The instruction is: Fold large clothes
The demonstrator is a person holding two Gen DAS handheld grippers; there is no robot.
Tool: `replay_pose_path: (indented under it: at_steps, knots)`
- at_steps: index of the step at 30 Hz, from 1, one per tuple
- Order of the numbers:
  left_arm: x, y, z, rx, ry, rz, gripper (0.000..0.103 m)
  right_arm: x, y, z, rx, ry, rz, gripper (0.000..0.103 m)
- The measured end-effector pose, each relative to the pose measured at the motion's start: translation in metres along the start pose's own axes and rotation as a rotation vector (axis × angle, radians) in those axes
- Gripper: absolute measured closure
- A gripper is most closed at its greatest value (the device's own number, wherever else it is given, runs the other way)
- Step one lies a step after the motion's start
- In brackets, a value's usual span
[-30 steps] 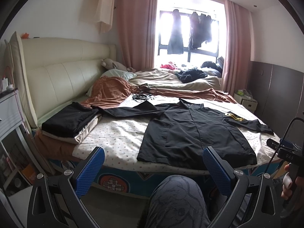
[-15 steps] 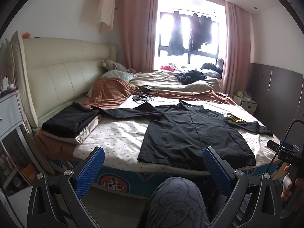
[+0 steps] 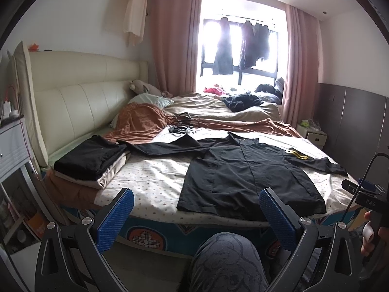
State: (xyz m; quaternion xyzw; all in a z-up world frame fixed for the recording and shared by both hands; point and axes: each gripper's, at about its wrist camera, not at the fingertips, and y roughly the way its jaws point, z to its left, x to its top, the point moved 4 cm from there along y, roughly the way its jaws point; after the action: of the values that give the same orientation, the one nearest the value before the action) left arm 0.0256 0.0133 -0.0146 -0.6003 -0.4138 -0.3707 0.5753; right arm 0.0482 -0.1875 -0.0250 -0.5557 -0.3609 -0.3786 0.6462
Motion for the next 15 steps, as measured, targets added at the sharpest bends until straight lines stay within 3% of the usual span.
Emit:
replay_pose_path:
  at_steps: [15]
  knots:
    - [0.004,0.004,0.004,0.004,0.022,0.001,0.0,0.011,0.001,0.003,0.009,-0.004,-0.008,0.0]
